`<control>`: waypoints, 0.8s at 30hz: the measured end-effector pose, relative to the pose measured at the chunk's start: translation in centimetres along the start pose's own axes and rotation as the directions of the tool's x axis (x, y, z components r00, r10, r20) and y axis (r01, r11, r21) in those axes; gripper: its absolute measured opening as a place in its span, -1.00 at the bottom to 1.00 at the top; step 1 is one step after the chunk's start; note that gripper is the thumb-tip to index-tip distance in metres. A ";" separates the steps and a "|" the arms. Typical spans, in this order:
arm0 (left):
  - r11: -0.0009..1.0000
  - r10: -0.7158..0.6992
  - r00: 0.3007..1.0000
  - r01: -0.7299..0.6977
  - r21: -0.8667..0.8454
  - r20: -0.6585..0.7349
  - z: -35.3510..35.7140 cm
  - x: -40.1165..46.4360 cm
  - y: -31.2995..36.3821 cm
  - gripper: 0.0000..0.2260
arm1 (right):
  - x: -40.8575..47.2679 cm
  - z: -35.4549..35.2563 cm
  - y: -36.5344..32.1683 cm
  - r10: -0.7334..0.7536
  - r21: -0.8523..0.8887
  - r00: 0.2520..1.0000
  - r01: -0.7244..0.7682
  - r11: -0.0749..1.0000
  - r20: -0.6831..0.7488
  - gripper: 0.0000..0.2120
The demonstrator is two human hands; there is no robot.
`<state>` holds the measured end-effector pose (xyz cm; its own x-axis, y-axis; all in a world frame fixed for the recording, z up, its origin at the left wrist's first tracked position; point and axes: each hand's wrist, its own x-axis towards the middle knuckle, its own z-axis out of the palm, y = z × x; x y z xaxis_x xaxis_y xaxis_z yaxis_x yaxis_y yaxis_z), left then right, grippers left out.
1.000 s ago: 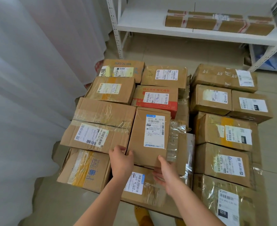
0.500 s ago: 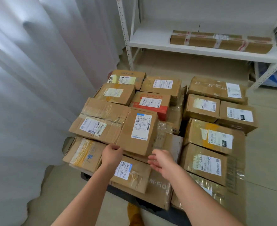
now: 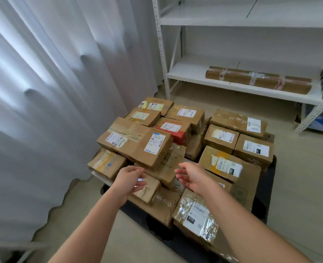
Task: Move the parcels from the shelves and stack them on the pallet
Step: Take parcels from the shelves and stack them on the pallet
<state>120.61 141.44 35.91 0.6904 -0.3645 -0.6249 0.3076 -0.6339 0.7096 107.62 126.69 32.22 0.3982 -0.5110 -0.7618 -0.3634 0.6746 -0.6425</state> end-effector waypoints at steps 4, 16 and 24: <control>0.999 0.044 0.998 -0.044 0.019 -0.039 0.6 -3.6 0.8 -0.87 | -4.2 -2.6 -0.3 -0.067 0.039 0.997 0.066 0.997 0.031 -0.89; 0.991 0.125 0.973 -0.132 0.024 0.193 16.5 -13.7 1.9 -0.88 | -14.2 -20.1 2.0 -0.209 0.109 0.978 0.209 0.972 -0.018 -0.83; 0.953 0.257 0.920 -0.293 0.082 0.296 38.4 -21.4 9.9 -0.88 | -16.9 -42.7 -1.7 -0.304 0.158 0.938 0.330 0.931 -0.168 -0.86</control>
<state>83.72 116.74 43.80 0.5205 -0.7003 -0.4886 0.0376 -0.5528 0.8324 65.56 111.43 42.60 0.3422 -0.7740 -0.5328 -0.0739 0.5431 -0.8364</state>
